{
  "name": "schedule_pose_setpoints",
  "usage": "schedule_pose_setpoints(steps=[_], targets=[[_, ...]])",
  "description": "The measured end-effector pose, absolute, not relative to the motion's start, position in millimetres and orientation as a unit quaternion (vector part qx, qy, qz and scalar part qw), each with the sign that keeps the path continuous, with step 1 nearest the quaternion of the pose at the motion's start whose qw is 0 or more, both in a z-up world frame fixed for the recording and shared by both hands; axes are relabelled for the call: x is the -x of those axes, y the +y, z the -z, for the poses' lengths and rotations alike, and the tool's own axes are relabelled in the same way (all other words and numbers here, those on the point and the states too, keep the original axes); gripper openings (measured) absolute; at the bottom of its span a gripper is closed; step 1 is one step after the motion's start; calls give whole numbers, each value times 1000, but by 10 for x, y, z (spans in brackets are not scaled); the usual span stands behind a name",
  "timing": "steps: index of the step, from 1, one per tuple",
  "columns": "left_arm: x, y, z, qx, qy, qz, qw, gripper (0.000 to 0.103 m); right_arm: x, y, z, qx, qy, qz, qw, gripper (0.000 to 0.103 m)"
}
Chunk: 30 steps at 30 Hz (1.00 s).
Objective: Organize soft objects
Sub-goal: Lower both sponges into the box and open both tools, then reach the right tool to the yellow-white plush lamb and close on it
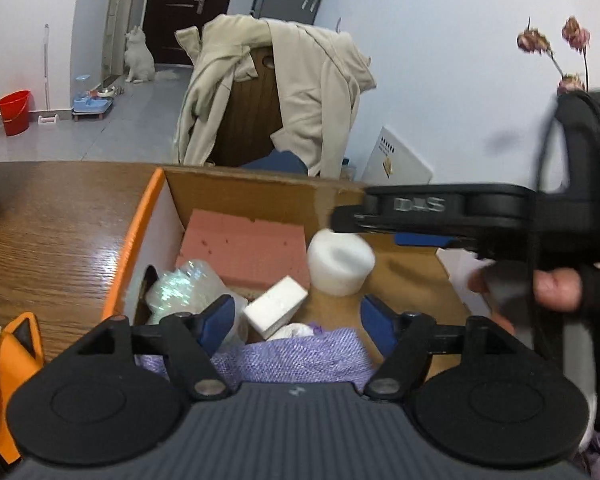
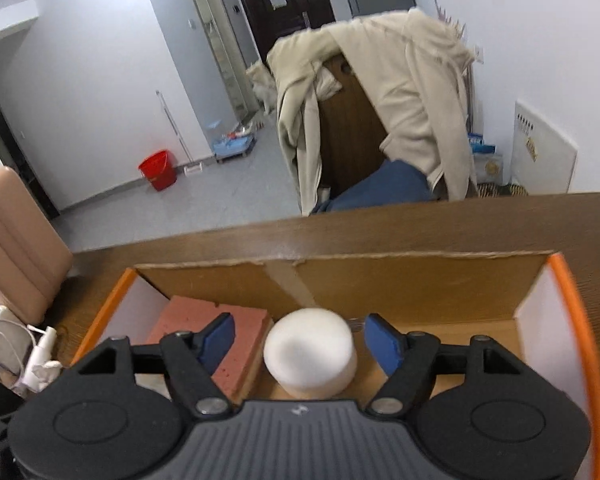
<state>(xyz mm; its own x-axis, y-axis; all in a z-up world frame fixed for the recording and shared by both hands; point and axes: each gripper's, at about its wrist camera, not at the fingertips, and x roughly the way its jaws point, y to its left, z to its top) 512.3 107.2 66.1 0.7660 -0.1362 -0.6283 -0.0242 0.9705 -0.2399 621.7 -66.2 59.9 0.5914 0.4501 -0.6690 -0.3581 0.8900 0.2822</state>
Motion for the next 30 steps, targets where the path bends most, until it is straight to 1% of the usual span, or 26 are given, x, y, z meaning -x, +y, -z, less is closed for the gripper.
schedule_pose_setpoints(steps=[3,5,6,8,9,15,17,20,23,25,27,30], targets=[[-4934,1057,-857,120,323,25,939,73,-5993,-869,-866,-63,369,-228,899,71],[-4769,1030,-999,121,307,23,944,77,-5780,-1019,-1079,-56,347,-228,908,72],[-4672,1006,-1070,120,299,23,946,78,-5679,-1094,-1173,-53,338,-226,912,73],[-4444,933,-1197,111,281,26,953,80,-5428,-1262,-1370,-44,315,-225,921,77],[-4324,895,-1249,105,272,27,956,81,-5261,-1357,-1459,-38,303,-223,926,77],[-3485,611,-1314,51,219,44,973,88,-4281,-1811,-1685,6,240,-197,951,81],[-3171,487,-1267,16,192,49,980,94,-3878,-1942,-1660,12,214,-188,958,84],[-2697,360,-1168,-18,167,60,984,99,-3276,-2077,-1548,25,190,-177,965,89],[-2267,294,-1016,-19,154,67,986,99,-2765,-2189,-1390,40,163,-165,972,92],[-1997,276,-907,-20,134,69,988,101,-2425,-2258,-1248,35,144,-145,978,94],[-1714,239,-781,-22,118,66,991,103,-2091,-2332,-1092,19,134,-132,982,94],[-1441,201,-595,-22,137,75,987,103,-1722,-2395,-856,-11,135,-126,983,94]])
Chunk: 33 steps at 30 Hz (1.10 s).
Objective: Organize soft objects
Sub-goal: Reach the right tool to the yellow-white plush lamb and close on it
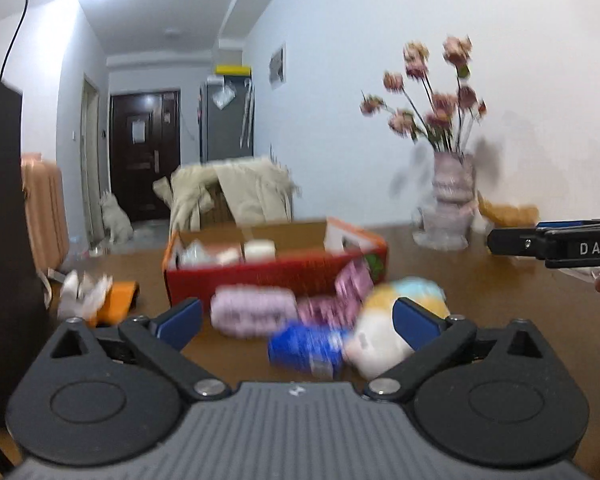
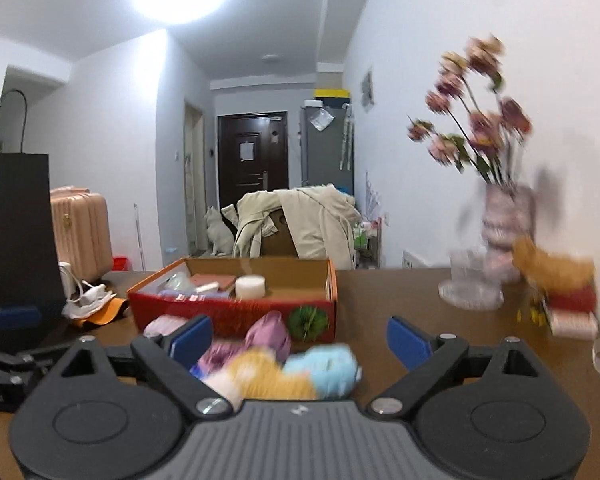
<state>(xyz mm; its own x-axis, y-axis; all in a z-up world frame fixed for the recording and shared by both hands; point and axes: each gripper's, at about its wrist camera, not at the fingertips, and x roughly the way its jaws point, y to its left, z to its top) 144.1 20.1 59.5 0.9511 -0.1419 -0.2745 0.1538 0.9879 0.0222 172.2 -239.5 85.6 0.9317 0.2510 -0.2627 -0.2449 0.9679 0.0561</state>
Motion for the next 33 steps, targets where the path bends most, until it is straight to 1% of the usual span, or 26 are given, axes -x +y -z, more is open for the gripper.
schedule_pose_setpoints(steps=[2,6,14,20,26,27,29,30,32,33], targets=[[-1344,192,-509,-17,152,84,985,103,-1577,-2406,-699,-19,157,-128,979,94],[-1248,194,-483,-12,155,77,985,103,-1446,-2387,-563,-4,178,-120,977,94],[-1281,118,-510,-20,157,71,985,103,-1406,-2375,-552,4,172,-131,976,94],[-1572,75,-468,4,189,53,981,103,-1554,-2424,-498,-3,185,-130,974,94],[-1998,-28,-413,24,217,71,973,102,-1911,-2442,-532,-3,195,-141,971,92],[-2068,-66,-400,25,222,76,972,101,-1991,-2445,-527,-6,200,-144,969,91],[-2219,-122,-384,28,237,79,968,90,-2156,-2453,-509,-16,211,-153,965,87],[-2283,-143,-375,33,244,81,966,87,-2253,-2453,-493,-21,217,-161,963,86],[-2387,-171,-348,48,266,83,959,73,-2430,-2449,-457,-29,228,-176,957,77],[-2418,-185,-333,54,277,82,956,71,-2523,-2437,-443,-33,235,-183,954,75]])
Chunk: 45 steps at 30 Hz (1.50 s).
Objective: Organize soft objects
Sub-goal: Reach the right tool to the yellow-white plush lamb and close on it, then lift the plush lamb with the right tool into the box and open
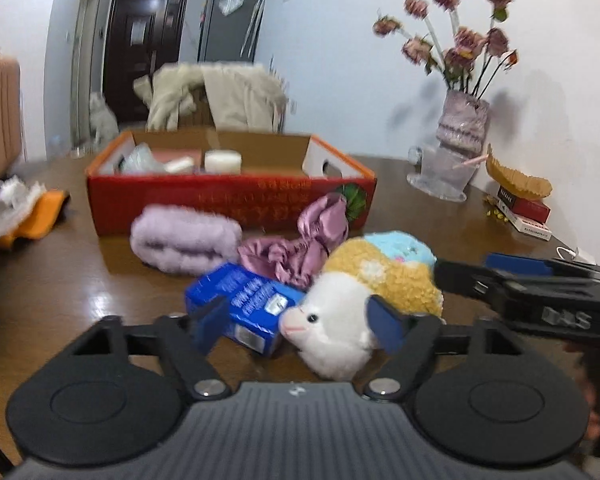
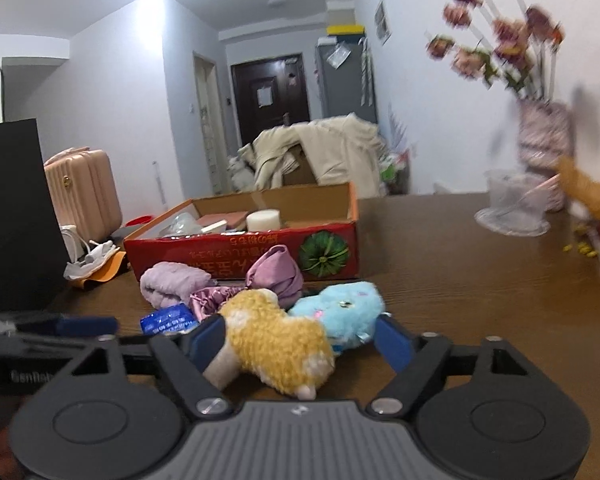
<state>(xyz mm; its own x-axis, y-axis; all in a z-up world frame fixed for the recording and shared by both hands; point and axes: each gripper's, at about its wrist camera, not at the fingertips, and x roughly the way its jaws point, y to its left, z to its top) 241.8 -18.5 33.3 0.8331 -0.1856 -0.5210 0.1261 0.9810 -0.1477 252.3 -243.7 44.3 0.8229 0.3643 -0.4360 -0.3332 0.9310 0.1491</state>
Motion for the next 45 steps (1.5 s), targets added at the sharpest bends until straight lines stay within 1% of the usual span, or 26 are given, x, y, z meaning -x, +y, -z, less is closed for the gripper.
schedule_pose_setpoints(steps=[2,5,6,7,8,9,10,12,14,17,19,20,21,22,23,26,28,30,31,32,33,34,36,40,41,45], targets=[[-2426,-189,-294,62,290,79,952,62,-2712,-2400,-404,-41,251,-192,948,67],[-2423,-167,-234,75,306,82,946,54,-2913,-2336,-333,-52,272,-215,937,55],[-2425,-166,-223,82,307,85,945,53,-2956,-2319,-305,-55,278,-217,934,54],[-2425,-164,-216,84,307,90,944,49,-2963,-2311,-284,-55,279,-217,934,53],[-2420,-161,-220,87,305,96,943,42,-2952,-2310,-281,-55,279,-218,934,52],[-2424,-151,-221,92,305,104,942,38,-2932,-2317,-287,-52,281,-218,933,50],[-2431,-131,-221,101,307,112,940,34,-2897,-2332,-299,-46,286,-216,933,46],[-2430,-104,-226,111,308,111,938,32,-2787,-2376,-349,-37,306,-210,928,41],[-2424,-42,-231,121,305,95,940,32,-2608,-2416,-417,-31,327,-218,919,36],[-2431,73,-229,135,307,65,940,32,-2272,-2400,-463,-35,352,-265,897,35],[-2404,112,-251,134,305,55,941,32,-2115,-2351,-479,-45,356,-304,882,35],[-2373,124,-271,134,302,54,942,34,-2075,-2353,-485,-48,355,-314,879,32],[-2332,136,-294,135,300,57,943,34,-2059,-2363,-504,-52,350,-311,882,32],[-2287,136,-316,135,298,63,943,41,-2065,-2394,-537,-57,342,-297,890,32],[-2236,127,-334,134,296,72,943,53,-2087,-2446,-575,-63,332,-283,898,34],[-2110,37,-353,140,301,122,935,69,-2247,-2557,-662,-70,303,-250,917,39],[-2077,-71,-337,148,310,165,924,74,-2421,-2529,-681,-63,292,-246,922,44],[-2062,-216,-308,141,314,189,920,74,-2609,-2424,-661,-64,300,-260,916,48],[-2069,-281,-286,131,321,193,918,72,-2685,-2350,-636,-63,305,-272,910,49],[-2075,-321,-264,122,325,194,917,66,-2743,-2275,-601,-59,314,-280,905,49],[-2078,-338,-243,112,330,189,918,63,-2776,-2221,-572,-54,322,-279,903,48],[-2073,-315,-227,107,332,185,919,62,-2783,-2179,-532,-46,332,-271,902,46],[-2035,-178,-216,114,327,177,921,63,-2710,-2169,-464,-31,343,-252,904,47],[-1992,67,-192,131,324,167,922,63,-2508,-2456,-403,-88,347,-213,909,49],[-2002,100,-189,142,326,168,919,63,-2482,-2503,-403,-96,347,-203,911,51],[-2058,186,-215,209,316,209,902,65,-2414,-2564,-371,-116,344,-187,913,51]])
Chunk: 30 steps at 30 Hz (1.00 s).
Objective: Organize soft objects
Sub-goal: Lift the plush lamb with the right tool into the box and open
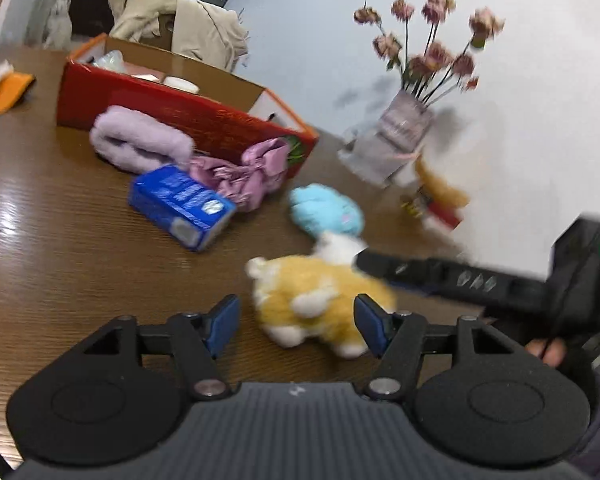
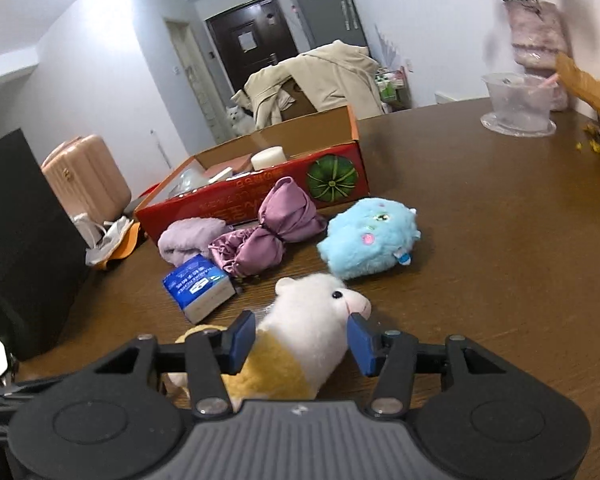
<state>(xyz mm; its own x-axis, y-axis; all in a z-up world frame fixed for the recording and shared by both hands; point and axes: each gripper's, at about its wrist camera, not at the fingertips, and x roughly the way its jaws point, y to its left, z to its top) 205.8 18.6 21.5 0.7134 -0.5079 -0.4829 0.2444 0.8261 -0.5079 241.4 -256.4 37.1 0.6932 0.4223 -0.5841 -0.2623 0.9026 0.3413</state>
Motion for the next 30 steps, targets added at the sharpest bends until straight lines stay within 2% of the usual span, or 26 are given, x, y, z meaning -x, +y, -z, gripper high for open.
schedule_pose_setpoints(steps=[5,9,12,14,19,24,30], targets=[[-2210,231,-216,230,321,193,898,65,-2365,-2614,-458,-143,342,-178,912,52],[-2396,284,-89,277,355,205,869,64,-2422,-2571,-349,-168,365,-191,895,55],[-2465,287,-26,310,368,213,851,54,-2514,-2609,-252,-215,378,-199,878,53],[-2480,250,-79,305,359,207,857,51,-2550,-2617,-266,-221,375,-197,878,46],[-2615,203,-644,280,298,209,888,50,-2714,-2541,-829,-192,305,-225,905,45],[-3431,284,-1125,270,253,182,911,51,-3585,-2401,-1312,-150,241,-275,919,45],[-4562,197,-905,298,292,134,899,49,-4958,-2325,-1114,-163,299,-257,905,44]])
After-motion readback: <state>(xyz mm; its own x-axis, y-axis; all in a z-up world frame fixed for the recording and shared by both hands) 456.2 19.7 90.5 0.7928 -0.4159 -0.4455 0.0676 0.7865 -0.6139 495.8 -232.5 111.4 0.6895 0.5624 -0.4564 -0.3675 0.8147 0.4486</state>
